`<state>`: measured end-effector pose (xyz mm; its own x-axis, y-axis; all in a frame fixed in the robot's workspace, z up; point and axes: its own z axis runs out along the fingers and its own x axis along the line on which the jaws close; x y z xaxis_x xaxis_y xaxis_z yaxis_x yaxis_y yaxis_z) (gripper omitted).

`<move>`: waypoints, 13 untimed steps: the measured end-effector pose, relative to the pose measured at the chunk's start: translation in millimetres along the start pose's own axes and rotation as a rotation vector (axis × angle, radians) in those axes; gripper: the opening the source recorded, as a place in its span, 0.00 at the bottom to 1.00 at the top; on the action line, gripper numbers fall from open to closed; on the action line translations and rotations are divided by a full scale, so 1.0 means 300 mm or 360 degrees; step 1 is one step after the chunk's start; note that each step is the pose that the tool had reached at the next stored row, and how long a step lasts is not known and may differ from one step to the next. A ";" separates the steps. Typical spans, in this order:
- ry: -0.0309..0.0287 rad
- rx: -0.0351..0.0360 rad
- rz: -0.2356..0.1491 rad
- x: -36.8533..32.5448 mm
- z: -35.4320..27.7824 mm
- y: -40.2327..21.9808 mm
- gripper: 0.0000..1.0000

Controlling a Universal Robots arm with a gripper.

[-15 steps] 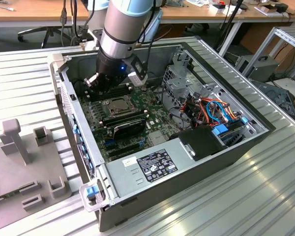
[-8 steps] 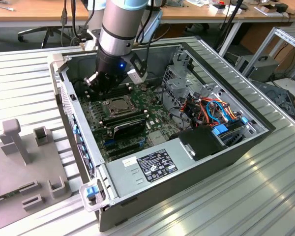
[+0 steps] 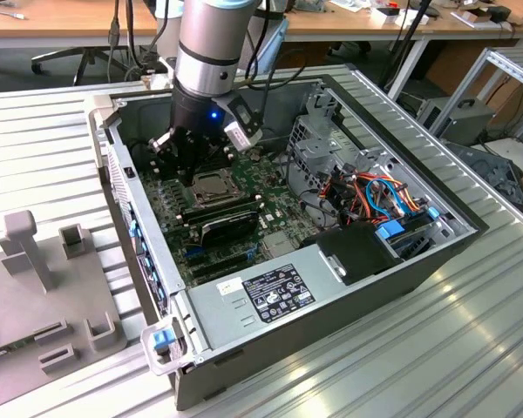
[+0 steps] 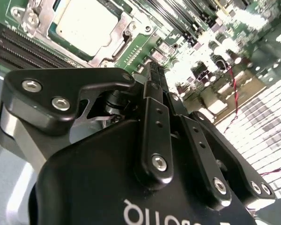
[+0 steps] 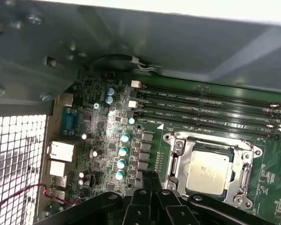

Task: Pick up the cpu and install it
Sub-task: 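Install the first cpu locking lever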

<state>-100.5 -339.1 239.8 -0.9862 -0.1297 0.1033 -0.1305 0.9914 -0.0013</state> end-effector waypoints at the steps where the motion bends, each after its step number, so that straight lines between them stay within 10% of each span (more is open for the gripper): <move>1: 0.00000 0.0000 0.0000 0.000 0.000 0.000 0.11; 4: -0.00140 0.0002 0.0001 0.000 0.001 0.000 0.11; 6: -0.00666 0.0011 0.0002 0.000 0.003 0.000 0.11; 9: -0.01176 0.0018 0.0003 0.000 0.004 0.000 0.11; 13: -0.01255 0.0019 0.0003 -0.001 0.004 0.000 0.11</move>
<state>-100.4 -339.1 238.5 -0.9913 -0.1293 0.0246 -0.1296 0.9915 -0.0131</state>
